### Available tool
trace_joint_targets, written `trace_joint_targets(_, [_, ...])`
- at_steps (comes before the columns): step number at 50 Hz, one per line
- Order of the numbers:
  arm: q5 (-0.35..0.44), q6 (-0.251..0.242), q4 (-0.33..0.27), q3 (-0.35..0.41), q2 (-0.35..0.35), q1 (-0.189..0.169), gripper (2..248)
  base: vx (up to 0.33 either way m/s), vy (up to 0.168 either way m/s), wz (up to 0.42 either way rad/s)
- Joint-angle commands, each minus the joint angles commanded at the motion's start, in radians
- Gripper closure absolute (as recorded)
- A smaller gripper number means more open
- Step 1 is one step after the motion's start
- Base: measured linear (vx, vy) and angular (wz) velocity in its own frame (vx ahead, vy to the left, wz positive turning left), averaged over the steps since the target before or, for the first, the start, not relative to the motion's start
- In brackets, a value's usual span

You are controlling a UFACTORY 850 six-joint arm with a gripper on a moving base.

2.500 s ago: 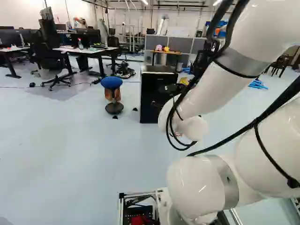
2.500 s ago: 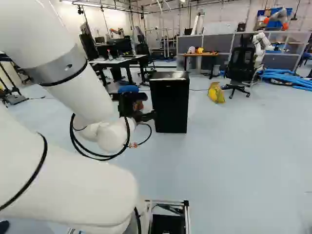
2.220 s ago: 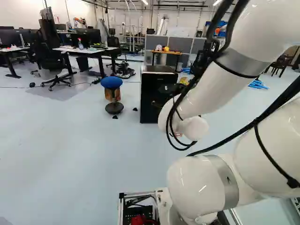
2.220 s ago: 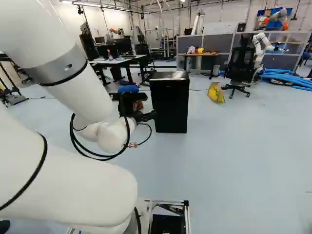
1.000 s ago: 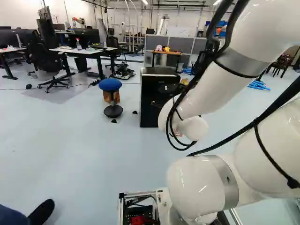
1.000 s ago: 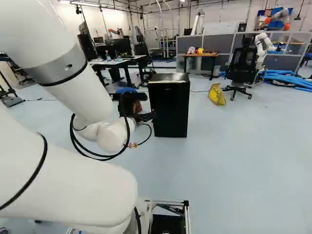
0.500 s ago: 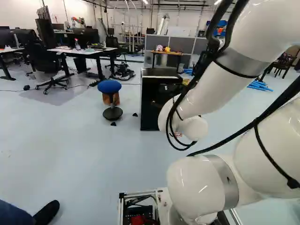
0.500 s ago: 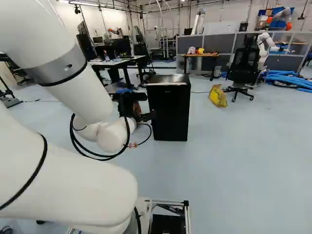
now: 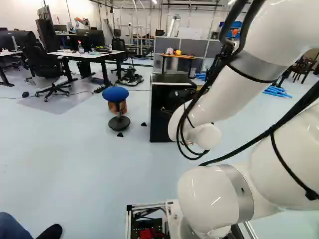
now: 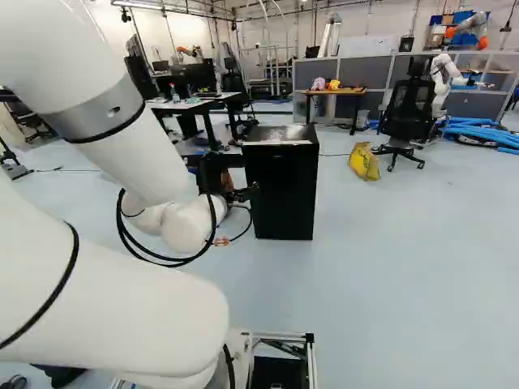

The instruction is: Grab a drink from the fridge

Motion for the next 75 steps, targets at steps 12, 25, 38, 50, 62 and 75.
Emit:
trace_joint_targets(12, [0.000, 0.000, 0.000, 0.000, 0.000, 0.000, 3, 0.139, 0.035, -0.013])
trace_joint_targets(25, [0.000, 0.000, 0.000, 0.000, 0.000, 0.000, 3, 0.143, 0.041, -0.016])
trace_joint_targets(38, [0.000, 0.000, 0.000, 0.000, 0.000, 0.000, 3, 0.143, 0.054, -0.019])
trace_joint_targets(50, [0.000, 0.000, 0.000, 0.000, 0.000, 0.000, 3, 0.149, 0.066, -0.021])
trace_joint_targets(62, [0.000, 0.000, 0.000, 0.000, 0.000, 0.000, 3, 0.130, 0.054, -0.106])
trace_joint_targets(75, [0.000, 0.000, 0.000, 0.000, 0.000, 0.000, 3, 0.127, 0.045, -0.178])
